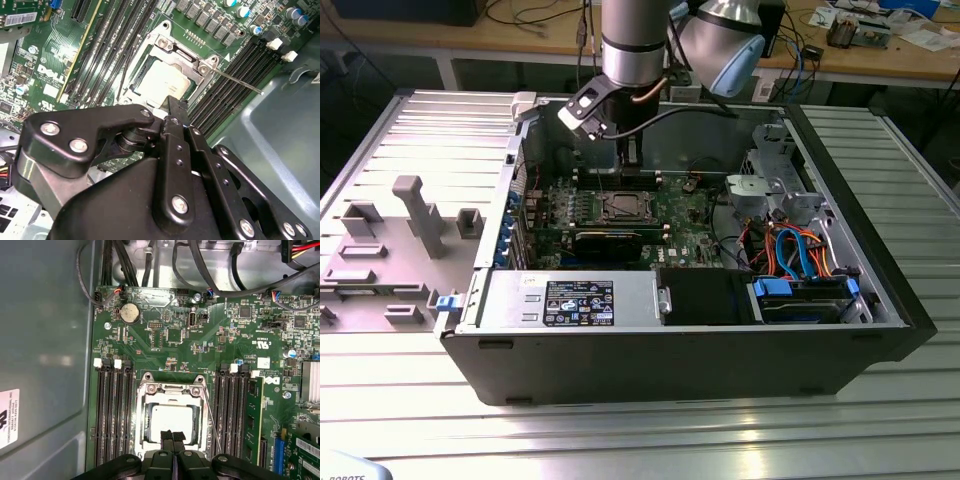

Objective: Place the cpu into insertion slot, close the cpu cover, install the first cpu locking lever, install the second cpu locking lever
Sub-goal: 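Install the first cpu locking lever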

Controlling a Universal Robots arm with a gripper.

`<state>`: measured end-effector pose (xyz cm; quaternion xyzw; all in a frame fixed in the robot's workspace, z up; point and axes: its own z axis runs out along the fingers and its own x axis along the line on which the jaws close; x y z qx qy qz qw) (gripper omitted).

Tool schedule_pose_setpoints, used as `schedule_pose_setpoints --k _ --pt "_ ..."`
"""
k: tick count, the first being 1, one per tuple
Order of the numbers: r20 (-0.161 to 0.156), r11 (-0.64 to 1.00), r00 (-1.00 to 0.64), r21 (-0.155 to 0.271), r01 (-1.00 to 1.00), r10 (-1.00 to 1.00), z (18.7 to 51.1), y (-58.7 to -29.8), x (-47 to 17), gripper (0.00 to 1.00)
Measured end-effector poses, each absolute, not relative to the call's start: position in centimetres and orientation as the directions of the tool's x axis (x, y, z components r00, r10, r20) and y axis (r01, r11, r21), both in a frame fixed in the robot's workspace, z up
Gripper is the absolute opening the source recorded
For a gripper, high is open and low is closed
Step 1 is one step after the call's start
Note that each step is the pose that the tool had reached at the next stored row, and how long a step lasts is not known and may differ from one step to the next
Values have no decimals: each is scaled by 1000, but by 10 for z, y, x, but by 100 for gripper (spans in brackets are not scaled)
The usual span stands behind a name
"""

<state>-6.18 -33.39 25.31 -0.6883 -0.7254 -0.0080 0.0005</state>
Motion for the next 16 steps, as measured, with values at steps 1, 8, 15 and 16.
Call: schedule_pose_setpoints --k 1,8,15,16 --pt "12 52 -53 11 999 999 254 -334 -62 11" --pt "12 52 -53 11 999 999 263 -334 -62 11" --pt "12 52 -53 11 999 999 267 -334 -62 11" --pt "12 52 -53 11 999 999 269 -334 -62 11"
